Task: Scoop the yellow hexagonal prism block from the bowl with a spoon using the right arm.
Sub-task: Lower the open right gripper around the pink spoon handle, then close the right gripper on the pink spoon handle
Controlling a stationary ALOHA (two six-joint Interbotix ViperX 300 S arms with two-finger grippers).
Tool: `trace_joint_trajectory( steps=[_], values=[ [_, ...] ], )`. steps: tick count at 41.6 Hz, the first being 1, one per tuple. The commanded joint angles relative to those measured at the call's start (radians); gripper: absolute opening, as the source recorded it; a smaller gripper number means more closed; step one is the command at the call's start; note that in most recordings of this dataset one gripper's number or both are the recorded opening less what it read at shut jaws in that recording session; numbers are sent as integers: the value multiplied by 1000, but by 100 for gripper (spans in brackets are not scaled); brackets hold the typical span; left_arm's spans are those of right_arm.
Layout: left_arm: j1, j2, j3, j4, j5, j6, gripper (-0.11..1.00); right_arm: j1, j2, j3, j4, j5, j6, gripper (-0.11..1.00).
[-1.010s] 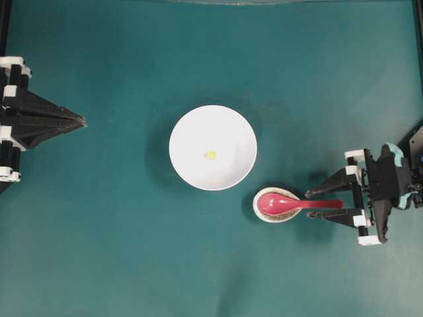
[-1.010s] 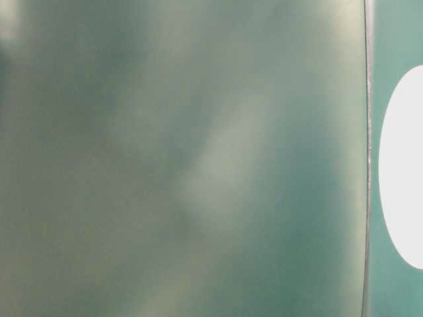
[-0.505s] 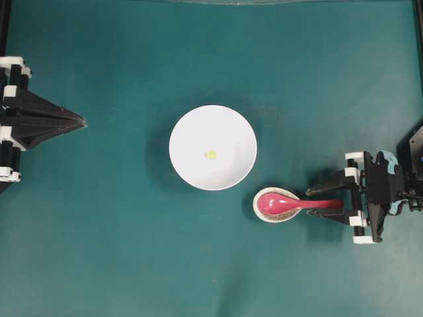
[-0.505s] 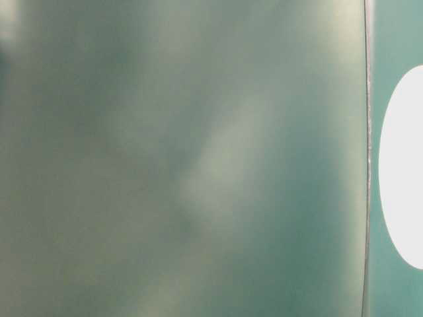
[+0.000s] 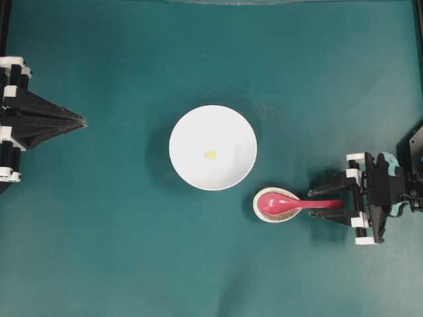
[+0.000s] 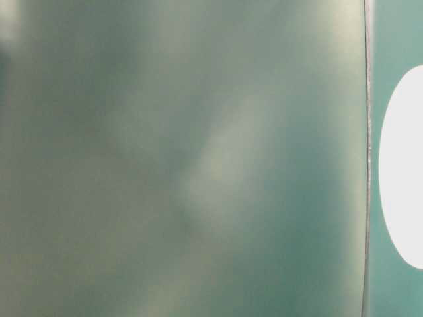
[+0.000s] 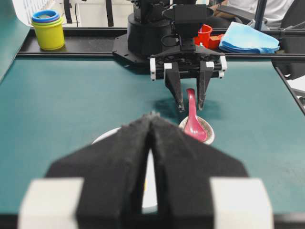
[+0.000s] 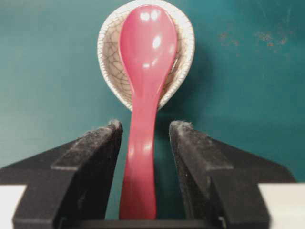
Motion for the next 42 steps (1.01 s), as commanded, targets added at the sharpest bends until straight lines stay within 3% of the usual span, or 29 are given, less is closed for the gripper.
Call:
trace_joint_trajectory(
  steps=[1, 22, 42],
  values=[
    [-2, 8, -25, 3, -5, 2, 0, 9, -8, -3, 2, -6, -2, 52],
    [0, 8, -26, 3, -5, 0, 0, 9, -8, -5, 3, -6, -3, 51],
    [-2, 8, -26, 3, -6, 0, 0, 11, -8, -9, 15, 0, -3, 40]
  ],
)
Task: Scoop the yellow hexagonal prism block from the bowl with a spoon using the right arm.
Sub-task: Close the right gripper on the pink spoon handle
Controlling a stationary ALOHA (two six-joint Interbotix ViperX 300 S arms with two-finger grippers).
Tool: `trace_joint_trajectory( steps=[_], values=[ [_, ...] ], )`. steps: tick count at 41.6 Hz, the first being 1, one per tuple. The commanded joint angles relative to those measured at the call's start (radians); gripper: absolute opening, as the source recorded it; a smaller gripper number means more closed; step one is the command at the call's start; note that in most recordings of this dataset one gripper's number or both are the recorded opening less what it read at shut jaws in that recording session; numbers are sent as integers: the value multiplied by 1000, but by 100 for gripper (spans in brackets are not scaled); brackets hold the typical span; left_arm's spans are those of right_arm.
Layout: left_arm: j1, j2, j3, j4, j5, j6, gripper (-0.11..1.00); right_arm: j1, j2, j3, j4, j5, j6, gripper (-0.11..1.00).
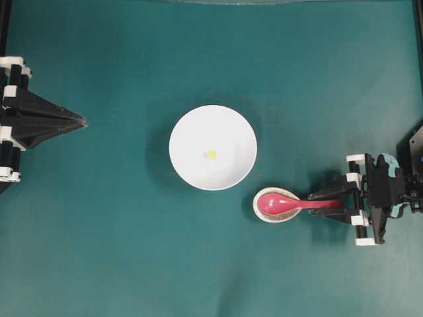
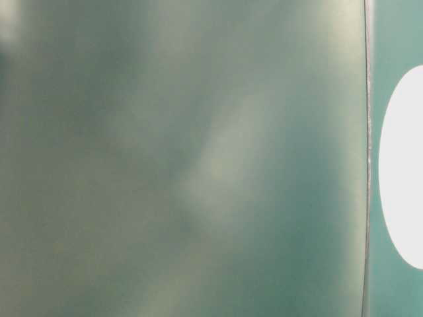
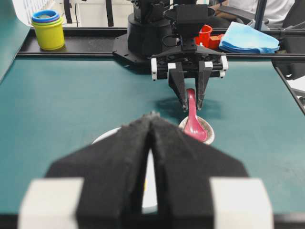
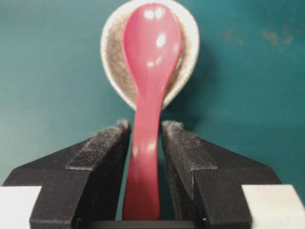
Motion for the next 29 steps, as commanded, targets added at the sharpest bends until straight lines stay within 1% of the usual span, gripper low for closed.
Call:
trace_joint_trajectory(
  steps=[1, 5, 13, 16, 23, 29],
  values=[
    [0, 8, -28, 2, -5, 0, 0, 6, -8, -8, 14, -3, -2, 40],
    [0, 8, -29, 3, -5, 0, 0, 6, -8, -8, 21, -3, -2, 40],
    [0, 8, -28, 3, -6, 0, 0, 6, -8, -9, 20, 3, -2, 39],
    [0, 8, -28, 3, -6, 0, 0, 5, -8, -8, 21, 9, -2, 37],
    [0, 8, -28, 3, -5, 0, 0, 6, -8, -9, 20, 9, -3, 28],
    [0, 8, -28, 3, -5, 2, 0, 6, -8, -9, 17, 9, -3, 25]
  ],
)
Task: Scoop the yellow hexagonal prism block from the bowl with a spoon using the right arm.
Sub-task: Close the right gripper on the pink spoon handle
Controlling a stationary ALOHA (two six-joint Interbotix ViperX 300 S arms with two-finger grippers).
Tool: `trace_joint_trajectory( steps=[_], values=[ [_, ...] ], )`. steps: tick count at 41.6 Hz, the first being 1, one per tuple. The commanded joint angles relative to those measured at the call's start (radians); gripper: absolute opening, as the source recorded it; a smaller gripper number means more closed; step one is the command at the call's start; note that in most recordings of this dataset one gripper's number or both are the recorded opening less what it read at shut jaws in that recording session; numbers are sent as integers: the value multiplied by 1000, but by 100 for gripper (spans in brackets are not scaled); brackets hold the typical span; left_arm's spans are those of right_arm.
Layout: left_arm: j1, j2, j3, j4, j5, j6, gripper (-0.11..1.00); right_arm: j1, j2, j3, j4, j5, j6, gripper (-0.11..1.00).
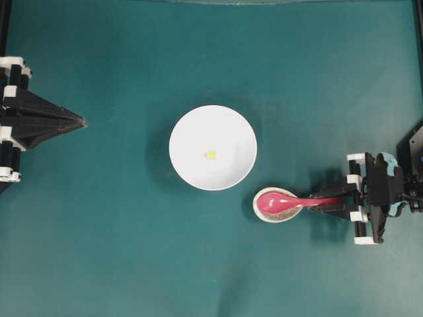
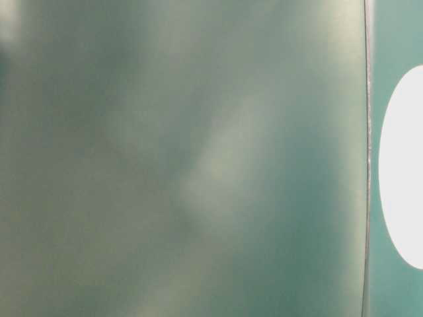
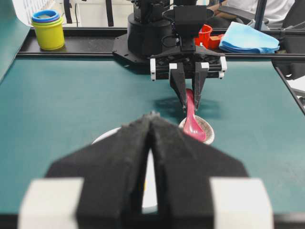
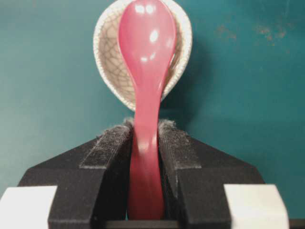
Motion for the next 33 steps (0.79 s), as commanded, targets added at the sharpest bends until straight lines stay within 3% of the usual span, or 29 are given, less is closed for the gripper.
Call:
trace_joint_trajectory(
  steps=[1, 13, 26, 33],
  values=[
    [0, 8, -28, 3, -5, 0, 0, 6, -8, -8, -2, -5, -2, 25],
    [0, 8, -28, 3, -5, 2, 0, 6, -8, -20, -3, 6, 2, 27],
    [-2, 8, -28, 3, -5, 0, 0, 6, -8, -21, -2, 9, 0, 41],
    [0, 8, -28, 3, -6, 0, 0, 6, -8, -23, -2, 8, -2, 42]
  ],
)
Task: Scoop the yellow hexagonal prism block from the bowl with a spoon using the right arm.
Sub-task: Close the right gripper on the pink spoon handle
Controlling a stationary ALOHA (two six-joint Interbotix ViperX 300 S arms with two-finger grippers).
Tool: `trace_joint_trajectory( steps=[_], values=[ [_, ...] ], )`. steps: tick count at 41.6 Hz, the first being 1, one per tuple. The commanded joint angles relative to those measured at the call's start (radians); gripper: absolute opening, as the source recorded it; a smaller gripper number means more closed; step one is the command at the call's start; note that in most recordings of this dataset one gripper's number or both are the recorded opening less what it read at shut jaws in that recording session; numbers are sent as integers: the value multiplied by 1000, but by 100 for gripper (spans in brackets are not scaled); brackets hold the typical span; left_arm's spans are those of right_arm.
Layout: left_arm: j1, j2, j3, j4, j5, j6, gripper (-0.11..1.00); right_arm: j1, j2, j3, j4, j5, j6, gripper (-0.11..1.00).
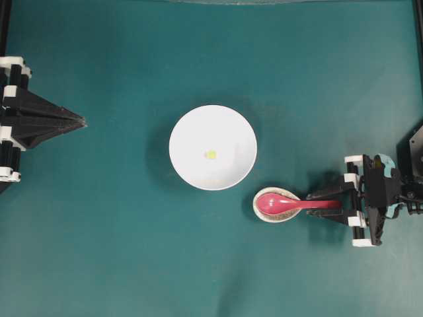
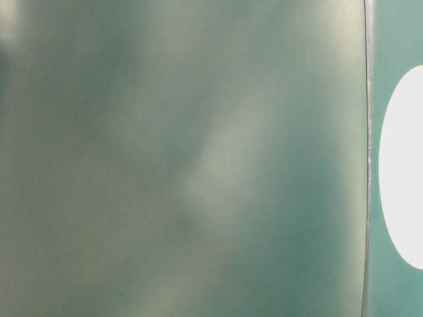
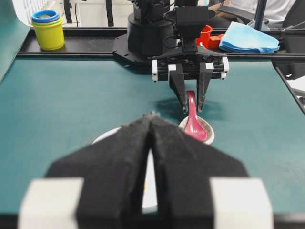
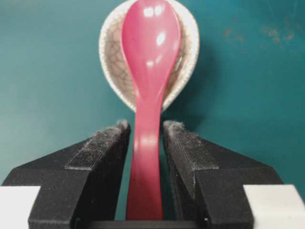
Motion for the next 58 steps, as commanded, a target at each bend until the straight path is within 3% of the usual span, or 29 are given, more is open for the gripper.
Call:
trace_joint_trajectory(
  steps=[1, 42, 52, 58],
  values=[
    [0, 8, -25, 3, -5, 0, 0, 6, -8, -5, -2, -8, -2, 42],
    [0, 8, -26, 3, -5, 0, 0, 3, -8, -6, 2, -29, -3, 41],
    [0, 8, -25, 3, -5, 0, 0, 3, -8, -6, 2, -31, -5, 24],
    [0, 8, -25, 3, -5, 0, 0, 3, -8, -5, 2, -29, -5, 24]
  ],
)
